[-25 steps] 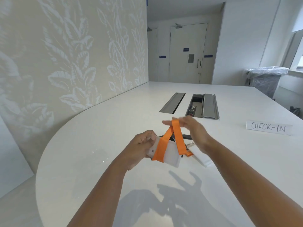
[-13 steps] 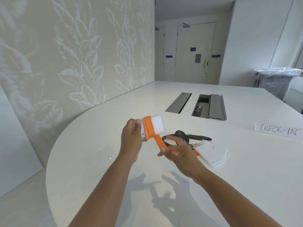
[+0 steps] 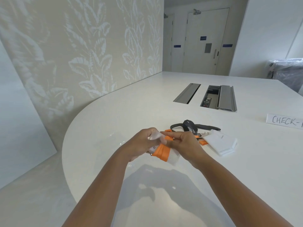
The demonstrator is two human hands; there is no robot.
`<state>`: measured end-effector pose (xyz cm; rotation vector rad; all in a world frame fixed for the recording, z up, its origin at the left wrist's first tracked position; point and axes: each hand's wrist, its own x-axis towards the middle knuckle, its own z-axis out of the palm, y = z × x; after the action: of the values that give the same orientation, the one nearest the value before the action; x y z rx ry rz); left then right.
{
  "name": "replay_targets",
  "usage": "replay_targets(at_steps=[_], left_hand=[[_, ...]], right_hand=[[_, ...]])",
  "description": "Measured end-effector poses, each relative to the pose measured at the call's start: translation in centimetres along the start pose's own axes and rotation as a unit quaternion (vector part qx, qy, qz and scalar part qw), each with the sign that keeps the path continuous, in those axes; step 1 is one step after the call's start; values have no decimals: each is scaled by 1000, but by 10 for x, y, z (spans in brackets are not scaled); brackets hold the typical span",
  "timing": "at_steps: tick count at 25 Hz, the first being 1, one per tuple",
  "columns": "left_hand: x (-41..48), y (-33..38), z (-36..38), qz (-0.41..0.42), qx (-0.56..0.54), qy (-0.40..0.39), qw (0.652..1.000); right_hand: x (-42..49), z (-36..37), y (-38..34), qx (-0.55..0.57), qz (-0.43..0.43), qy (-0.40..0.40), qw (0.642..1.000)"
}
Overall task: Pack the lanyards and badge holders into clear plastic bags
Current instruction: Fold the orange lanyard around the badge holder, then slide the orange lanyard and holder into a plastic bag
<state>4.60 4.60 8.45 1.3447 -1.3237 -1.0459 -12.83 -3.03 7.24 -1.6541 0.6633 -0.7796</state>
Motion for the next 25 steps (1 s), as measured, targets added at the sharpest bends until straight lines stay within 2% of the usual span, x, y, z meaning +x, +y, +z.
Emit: replay_targets(at_steps=[2, 5, 8, 10, 12, 14, 15, 20, 21, 22, 24, 25], left_hand=[[-4, -9, 4, -2, -83, 58, 995], [-10, -26, 26, -10, -216, 160, 963], [-16, -38, 40, 3, -283, 188, 941], [-17, -45, 38, 34, -283, 190, 940], [-16, -52, 33, 55, -214, 193, 956], [-12, -60, 25, 78, -95, 198, 972], [-10, -63, 20, 92, -53, 189, 976], [-13, -59, 2, 89, 54, 54, 993], [-15, -55, -3, 88, 66, 86, 990], [-16, -51, -13, 75, 94, 164, 979], [-18, -47, -45, -3, 250, 319, 914], [-21, -47, -60, -69, 350, 330, 874]], right_hand=[[1, 4, 3, 69, 11, 46, 997], [-3, 14, 11, 161, 6, 87, 983], [-5, 22, 25, 158, 13, 120, 980], [-5, 24, 30, 135, 20, 130, 982], [-8, 28, 28, -3, 13, 146, 989], [-11, 31, 28, -168, 12, 172, 971], [-12, 31, 28, -210, 8, 173, 962], [-25, 25, 22, -211, 24, 32, 977], [-25, 24, 22, -226, 20, 36, 973], [-23, 23, 21, -232, 9, 59, 971], [-19, 15, 23, -197, 0, 120, 973], [-16, 10, 26, -166, 2, 148, 975]])
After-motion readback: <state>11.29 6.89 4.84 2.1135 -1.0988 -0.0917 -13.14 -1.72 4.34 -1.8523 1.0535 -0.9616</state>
